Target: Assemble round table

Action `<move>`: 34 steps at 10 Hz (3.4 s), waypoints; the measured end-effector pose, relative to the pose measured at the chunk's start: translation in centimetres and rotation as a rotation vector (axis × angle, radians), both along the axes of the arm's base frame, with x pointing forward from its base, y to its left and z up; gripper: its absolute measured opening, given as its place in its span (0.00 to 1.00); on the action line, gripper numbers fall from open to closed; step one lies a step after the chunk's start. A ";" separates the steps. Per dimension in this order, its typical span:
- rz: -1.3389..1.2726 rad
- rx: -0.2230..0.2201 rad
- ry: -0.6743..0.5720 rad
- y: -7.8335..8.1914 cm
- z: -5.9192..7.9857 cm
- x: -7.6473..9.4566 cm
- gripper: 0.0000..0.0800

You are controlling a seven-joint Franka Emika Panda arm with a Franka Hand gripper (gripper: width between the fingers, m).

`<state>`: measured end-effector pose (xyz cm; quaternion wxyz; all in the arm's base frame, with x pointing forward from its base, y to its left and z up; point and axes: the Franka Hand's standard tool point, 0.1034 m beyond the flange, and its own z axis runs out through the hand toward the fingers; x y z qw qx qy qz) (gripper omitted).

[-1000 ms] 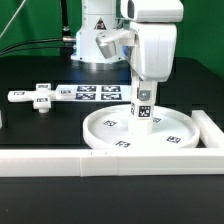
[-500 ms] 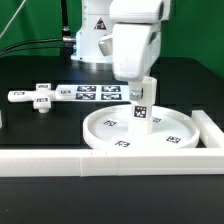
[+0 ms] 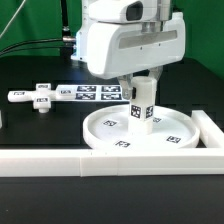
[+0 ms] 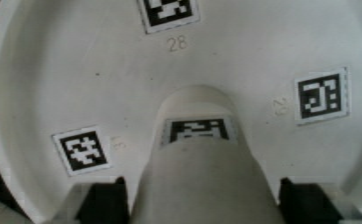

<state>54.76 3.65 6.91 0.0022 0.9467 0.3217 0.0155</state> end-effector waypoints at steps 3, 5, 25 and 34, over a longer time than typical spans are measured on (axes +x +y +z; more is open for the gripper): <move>-0.314 0.031 0.006 -0.1 0.0 -0.1 0.51; -0.566 0.056 0.017 0.0 0.0 -0.2 0.51; -1.628 0.153 0.128 1.5 0.0 -0.3 0.78; -0.876 0.140 0.063 1.5 0.0 -0.1 0.81</move>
Offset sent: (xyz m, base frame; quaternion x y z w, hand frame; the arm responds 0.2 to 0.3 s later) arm -0.0134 -0.0008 -0.0014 0.0131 -0.0084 0.2499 0.9681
